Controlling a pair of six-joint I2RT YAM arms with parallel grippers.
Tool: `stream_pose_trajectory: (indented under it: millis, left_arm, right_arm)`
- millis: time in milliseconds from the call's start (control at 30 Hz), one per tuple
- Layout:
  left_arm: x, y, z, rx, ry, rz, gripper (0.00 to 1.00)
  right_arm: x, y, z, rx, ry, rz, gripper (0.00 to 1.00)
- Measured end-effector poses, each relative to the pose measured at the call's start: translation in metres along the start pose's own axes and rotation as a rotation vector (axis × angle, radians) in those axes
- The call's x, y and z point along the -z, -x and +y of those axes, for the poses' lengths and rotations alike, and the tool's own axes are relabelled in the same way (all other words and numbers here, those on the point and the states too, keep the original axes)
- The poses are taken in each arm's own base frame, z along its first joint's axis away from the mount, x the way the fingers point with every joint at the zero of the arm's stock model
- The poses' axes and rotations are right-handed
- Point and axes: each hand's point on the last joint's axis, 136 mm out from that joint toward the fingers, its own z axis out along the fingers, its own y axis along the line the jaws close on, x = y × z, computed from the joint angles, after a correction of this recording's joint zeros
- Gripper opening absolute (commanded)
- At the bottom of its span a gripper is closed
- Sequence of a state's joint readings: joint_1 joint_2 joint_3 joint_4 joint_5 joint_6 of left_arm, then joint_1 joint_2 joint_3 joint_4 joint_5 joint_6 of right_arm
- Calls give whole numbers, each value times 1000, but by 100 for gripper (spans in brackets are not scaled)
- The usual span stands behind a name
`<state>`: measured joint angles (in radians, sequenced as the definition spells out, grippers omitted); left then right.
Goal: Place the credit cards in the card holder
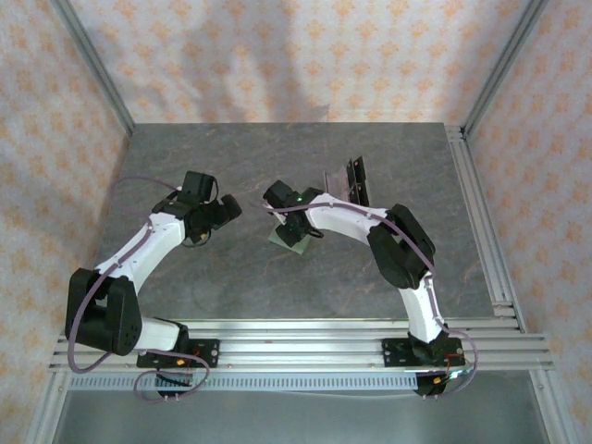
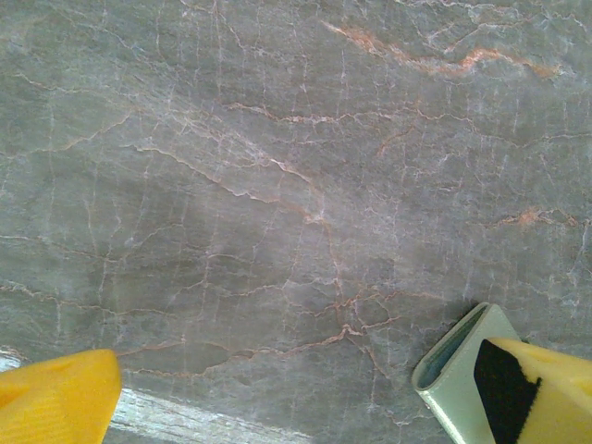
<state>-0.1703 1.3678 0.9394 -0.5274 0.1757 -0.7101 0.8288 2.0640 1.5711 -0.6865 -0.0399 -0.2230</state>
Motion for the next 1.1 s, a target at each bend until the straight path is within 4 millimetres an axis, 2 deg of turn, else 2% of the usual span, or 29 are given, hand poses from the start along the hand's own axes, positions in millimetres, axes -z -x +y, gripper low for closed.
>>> stream_pose_trajectory:
  millis: [167,367,567,633,733,833,1100]
  left_arm:
    - [0,0,0,0,0,0,100]
    - [0,0,0,0,0,0,100]
    - [0,0,0,0,-1,0,100]
    - [0,0,0,0,-1,0,100]
    - [0,0,0,0,-1,0,100]
    - [0,0,0,0,-1,0,100]
    - [0,-5,-3,-2,-14,8,100]
  right_arm:
    - [0,11,0,3,1,-23,37]
    - [-13,13,1,0,9,-12,40]
    - [-16,10,1,-6,17,-7,40]
    - [-18,8,1,-9,20,-7,32]
    - [-17,7,3,-19,28,-17,14]
    - [-15,5,1,-40,33,-20,1]
    - [-1,5,-7,-119,71,-42,0]
